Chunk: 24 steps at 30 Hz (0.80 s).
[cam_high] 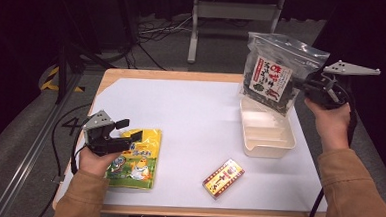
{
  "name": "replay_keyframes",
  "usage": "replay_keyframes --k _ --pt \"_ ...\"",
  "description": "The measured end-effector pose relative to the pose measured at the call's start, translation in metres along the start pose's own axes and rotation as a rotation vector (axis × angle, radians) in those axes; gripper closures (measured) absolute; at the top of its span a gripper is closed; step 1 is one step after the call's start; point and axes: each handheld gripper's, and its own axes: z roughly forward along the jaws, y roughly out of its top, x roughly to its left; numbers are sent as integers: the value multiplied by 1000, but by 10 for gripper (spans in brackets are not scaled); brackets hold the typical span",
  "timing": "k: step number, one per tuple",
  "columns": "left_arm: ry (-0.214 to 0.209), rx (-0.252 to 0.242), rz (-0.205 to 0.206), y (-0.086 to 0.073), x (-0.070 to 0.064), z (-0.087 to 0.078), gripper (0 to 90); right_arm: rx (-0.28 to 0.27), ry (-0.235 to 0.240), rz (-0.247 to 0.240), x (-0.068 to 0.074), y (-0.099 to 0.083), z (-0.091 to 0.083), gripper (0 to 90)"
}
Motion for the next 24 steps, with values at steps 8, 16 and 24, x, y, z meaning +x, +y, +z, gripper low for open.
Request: replay_keyframes --k 8,16,24 --pt "-5 10 0 -1 0 2 300 20 -19 9 -5 -7 3 836" --pt "-10 14 -7 -2 0 3 299 41 -33 5 -4 -12 11 836" --pt "-11 11 -10 -3 1 3 299 64 -92 43 -4 -14 16 832"
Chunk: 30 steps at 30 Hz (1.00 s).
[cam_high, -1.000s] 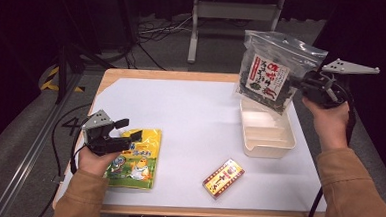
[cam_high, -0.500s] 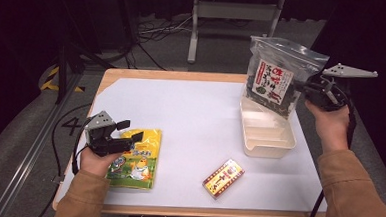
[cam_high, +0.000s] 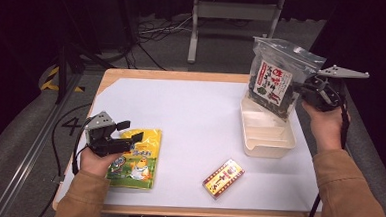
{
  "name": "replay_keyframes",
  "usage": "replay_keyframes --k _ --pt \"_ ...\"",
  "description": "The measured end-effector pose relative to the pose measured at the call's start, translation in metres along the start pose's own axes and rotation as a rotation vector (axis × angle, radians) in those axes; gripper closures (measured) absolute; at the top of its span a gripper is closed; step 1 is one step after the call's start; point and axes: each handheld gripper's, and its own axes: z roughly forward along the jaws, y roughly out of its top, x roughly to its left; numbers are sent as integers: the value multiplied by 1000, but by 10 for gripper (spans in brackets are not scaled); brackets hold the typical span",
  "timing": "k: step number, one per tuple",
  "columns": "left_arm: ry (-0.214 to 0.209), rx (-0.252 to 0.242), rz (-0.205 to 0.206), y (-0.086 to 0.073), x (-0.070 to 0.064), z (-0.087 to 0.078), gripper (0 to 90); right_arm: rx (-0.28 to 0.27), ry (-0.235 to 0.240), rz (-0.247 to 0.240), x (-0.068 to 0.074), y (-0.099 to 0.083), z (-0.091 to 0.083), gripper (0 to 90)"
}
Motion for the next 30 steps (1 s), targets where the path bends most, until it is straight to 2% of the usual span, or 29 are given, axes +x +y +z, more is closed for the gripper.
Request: replay_keyframes --k 11,21,24,25,27,30 --pt "10 0 4 -2 2 0 284 30 23 12 -1 -10 11 822" --pt "8 8 -5 -3 3 1 279 43 46 59 -5 -23 15 754" --pt "10 13 2 -3 3 1 279 32 51 75 -7 -26 13 672" --pt "10 13 2 -3 3 1 279 32 51 75 -7 -26 13 672" --pt "10 16 2 -3 4 1 279 3 67 94 -8 -29 9 632" --pt "11 17 -5 -4 4 2 278 -6 64 87 -8 -31 7 579"
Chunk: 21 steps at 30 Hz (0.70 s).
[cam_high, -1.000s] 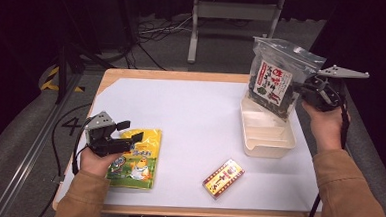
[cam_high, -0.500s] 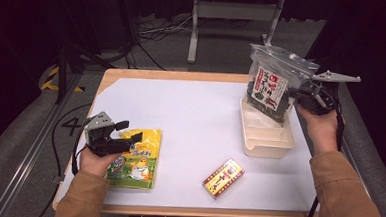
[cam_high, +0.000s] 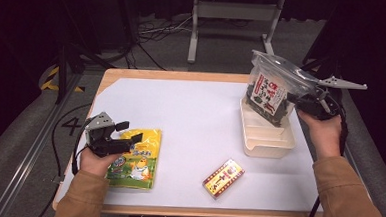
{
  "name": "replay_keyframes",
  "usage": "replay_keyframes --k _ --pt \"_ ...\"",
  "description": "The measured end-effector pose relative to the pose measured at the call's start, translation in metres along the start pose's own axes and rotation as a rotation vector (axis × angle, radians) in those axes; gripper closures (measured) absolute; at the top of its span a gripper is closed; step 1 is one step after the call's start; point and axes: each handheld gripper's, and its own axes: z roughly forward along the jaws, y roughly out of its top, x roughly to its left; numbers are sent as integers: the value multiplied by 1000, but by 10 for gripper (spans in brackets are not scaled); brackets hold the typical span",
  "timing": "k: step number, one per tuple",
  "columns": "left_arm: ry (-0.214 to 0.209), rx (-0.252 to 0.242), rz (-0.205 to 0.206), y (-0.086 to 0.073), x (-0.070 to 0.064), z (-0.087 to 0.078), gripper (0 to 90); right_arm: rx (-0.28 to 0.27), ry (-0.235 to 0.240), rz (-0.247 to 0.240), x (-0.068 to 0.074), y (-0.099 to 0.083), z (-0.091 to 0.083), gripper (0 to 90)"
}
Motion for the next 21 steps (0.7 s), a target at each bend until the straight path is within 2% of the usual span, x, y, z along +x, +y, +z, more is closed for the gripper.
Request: replay_keyframes --k 3,7,16,21 --pt "-1 9 4 0 0 1 278 -10 -6 17 -1 -5 -5 506" --pt "2 12 6 0 0 2 278 -16 -8 16 -2 -9 -9 460" --pt "3 18 10 0 1 3 277 -27 5 13 2 -15 -19 406" --pt "6 17 7 1 2 3 276 -29 14 -9 8 -18 -25 399"
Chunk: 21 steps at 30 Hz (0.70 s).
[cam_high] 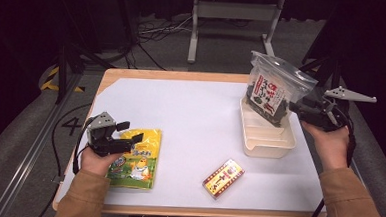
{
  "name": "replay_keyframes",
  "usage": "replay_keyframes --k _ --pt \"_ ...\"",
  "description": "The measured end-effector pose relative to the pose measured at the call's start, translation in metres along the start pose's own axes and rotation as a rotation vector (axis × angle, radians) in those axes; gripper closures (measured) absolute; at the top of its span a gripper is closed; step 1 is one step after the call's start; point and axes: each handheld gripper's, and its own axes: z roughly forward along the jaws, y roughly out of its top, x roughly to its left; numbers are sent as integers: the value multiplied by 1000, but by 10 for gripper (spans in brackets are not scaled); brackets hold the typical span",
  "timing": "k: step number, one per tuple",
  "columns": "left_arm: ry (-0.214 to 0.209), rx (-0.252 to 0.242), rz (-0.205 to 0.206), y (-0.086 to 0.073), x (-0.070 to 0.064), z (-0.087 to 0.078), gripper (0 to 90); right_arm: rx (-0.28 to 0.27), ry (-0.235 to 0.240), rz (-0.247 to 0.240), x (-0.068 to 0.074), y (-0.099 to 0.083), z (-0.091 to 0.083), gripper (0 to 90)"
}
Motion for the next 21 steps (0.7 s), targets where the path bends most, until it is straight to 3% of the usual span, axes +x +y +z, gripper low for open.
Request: replay_keyframes --k 6,9,13,19,21 --pt "0 18 -21 2 1 -3 253 7 26 -28 11 -3 -8 395" --pt "9 27 -1 4 2 -7 221 0 45 -31 16 -4 -13 402" --pt "-1 31 -23 5 4 -10 173 -6 89 -38 26 -5 -18 409" --pt "31 65 -26 4 5 -12 156 -7 136 -62 39 -8 -19 410" --pt "30 81 -47 3 7 -13 138 -7 149 -68 43 -9 -19 410"
